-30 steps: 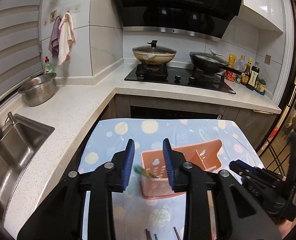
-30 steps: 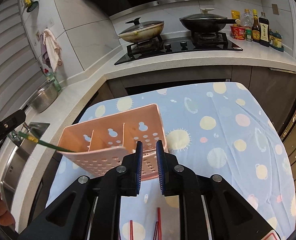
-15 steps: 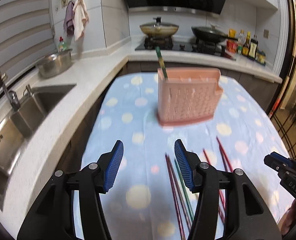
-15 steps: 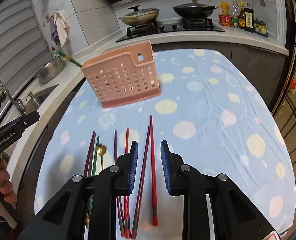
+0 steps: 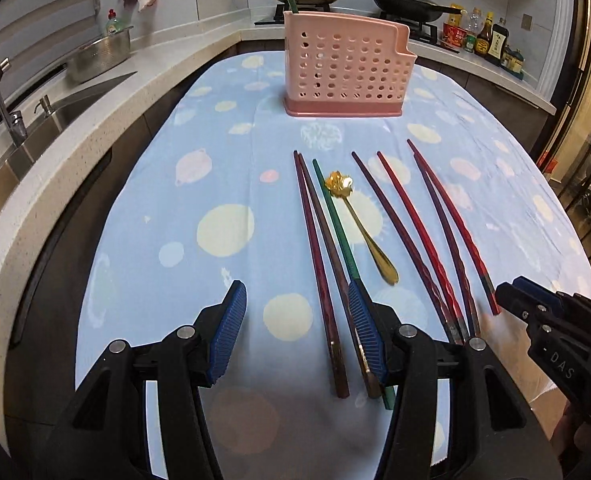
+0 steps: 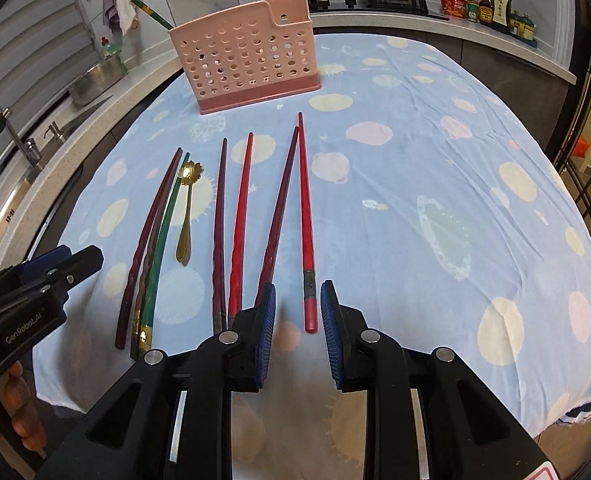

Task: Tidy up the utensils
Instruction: 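Grasp a brown chopstick with the left tool while the right tool grasps a red chopstick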

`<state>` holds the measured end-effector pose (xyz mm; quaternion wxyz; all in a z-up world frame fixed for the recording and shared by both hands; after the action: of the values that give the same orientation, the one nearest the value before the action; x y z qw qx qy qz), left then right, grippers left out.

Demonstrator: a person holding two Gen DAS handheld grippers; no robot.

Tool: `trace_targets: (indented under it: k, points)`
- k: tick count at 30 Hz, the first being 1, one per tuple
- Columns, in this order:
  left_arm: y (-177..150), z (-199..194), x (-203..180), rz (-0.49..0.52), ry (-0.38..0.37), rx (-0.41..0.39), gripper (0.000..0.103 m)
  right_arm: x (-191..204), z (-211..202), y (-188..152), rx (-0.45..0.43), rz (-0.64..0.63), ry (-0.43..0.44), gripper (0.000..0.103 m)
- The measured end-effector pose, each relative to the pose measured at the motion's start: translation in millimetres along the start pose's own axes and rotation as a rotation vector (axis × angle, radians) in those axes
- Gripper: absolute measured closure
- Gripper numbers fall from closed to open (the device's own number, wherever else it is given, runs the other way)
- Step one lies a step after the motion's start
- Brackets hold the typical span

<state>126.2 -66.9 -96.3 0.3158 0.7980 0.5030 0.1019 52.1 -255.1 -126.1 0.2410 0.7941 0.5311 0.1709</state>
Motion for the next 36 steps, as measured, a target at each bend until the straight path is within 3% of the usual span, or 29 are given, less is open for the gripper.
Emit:
trace_targets:
  k: [8, 19, 24, 30, 36]
  points:
    - [-30.0, 11.7, 4.0, -0.006, -0.006, 0.058, 0.053, -4.1, 15.1, -8.6, 0.032, 0.015, -0.004, 0.079]
    - [-39.8, 22.1, 1.5, 0.010, 0.001, 0.074, 0.053, -1.2, 17.2, -11.4, 0.028, 0.000, -0.018, 0.082]
    - [-41.1, 19.8, 1.4, 0.016, -0.009, 0.073, 0.065, -2.2, 17.4, -13.2, 0.026, -0.003, -0.022, 0.093]
    - [-42.7, 17.1, 0.5, 0.022, -0.030, 0.078, 0.094, -1.3, 14.7, -15.4, 0.024, -0.008, -0.026, 0.096]
    - [-41.9, 12.4, 1.2, 0.001, -0.043, 0.087, 0.096, -1.9, 5.3, -20.6, 0.017, -0.008, -0.021, 0.096]
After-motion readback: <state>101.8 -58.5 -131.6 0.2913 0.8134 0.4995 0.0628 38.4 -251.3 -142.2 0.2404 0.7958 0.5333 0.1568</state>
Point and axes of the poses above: each gripper's, at about its wrist camera, not at the fingertips, and z roughly the way its jaws point, x to its left, y to its top, the point moved 4 cm from there along z, roughly the way its jaws point, and after that the axes turned 11 degrees about -y, right-handed, at the moved point
